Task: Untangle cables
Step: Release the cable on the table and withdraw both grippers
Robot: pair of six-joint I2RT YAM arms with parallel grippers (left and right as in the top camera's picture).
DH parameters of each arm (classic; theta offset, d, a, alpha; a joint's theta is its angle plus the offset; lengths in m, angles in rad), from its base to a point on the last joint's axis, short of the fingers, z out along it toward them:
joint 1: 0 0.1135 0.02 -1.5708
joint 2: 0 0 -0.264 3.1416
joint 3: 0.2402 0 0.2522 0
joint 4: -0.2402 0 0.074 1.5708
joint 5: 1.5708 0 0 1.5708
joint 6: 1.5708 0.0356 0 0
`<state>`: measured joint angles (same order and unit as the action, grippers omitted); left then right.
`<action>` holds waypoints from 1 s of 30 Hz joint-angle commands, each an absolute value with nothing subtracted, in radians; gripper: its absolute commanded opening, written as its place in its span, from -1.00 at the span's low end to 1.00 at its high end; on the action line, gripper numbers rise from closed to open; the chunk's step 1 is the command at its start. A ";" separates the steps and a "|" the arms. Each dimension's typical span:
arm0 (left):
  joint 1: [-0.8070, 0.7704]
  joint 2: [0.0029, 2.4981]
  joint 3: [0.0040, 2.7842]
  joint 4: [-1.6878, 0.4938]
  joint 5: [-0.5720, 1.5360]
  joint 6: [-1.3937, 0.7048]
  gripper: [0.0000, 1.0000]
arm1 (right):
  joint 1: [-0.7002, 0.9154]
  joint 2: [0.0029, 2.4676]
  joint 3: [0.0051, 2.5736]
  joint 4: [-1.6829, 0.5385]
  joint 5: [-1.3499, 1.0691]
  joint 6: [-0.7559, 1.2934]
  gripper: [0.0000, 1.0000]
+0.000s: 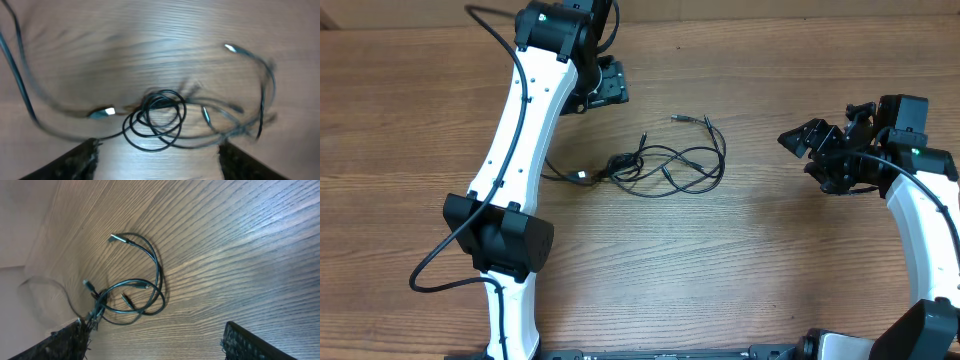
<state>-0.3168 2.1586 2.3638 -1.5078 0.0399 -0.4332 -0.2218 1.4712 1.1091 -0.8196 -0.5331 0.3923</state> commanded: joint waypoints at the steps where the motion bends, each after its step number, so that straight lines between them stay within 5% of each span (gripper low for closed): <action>1: -0.336 2.160 2.376 -1.486 0.141 0.019 0.68 | -0.220 1.453 1.108 -0.815 -0.513 0.392 0.71; 3: -0.346 2.160 2.376 -1.475 0.095 0.009 0.99 | -0.220 1.453 1.108 -0.818 -0.513 0.393 0.73; 8: -0.353 2.160 2.376 -1.443 -0.242 -0.364 0.99 | -0.220 1.453 1.108 -0.818 -0.513 0.396 0.79; 12: -0.347 2.165 2.376 -1.428 -0.016 -0.431 0.99 | -0.220 1.453 1.108 -0.822 -0.513 0.395 0.80; 14: -0.353 2.173 2.375 -1.457 0.075 -0.406 0.82 | -0.220 1.453 1.107 -0.824 -0.513 0.395 0.84; 18: -0.362 2.196 2.348 -1.548 0.106 -0.706 0.46 | -0.218 1.453 1.107 -0.831 -0.513 0.395 0.87; 24: -0.376 2.232 2.235 -1.520 0.151 -1.002 0.27 | -0.218 1.453 1.107 -0.837 -0.512 0.395 0.92; 26: -0.386 2.247 2.193 -1.515 0.150 -1.042 0.38 | -0.218 1.453 1.107 -0.845 -0.512 0.394 0.95; 28: -0.393 2.263 2.147 -1.512 0.151 -1.079 0.76 | -0.218 1.453 1.106 -0.850 -0.509 0.392 0.96; 30: -0.395 2.273 2.100 -1.508 0.154 -1.109 0.75 | -0.218 1.453 1.106 -0.852 -0.501 0.392 0.97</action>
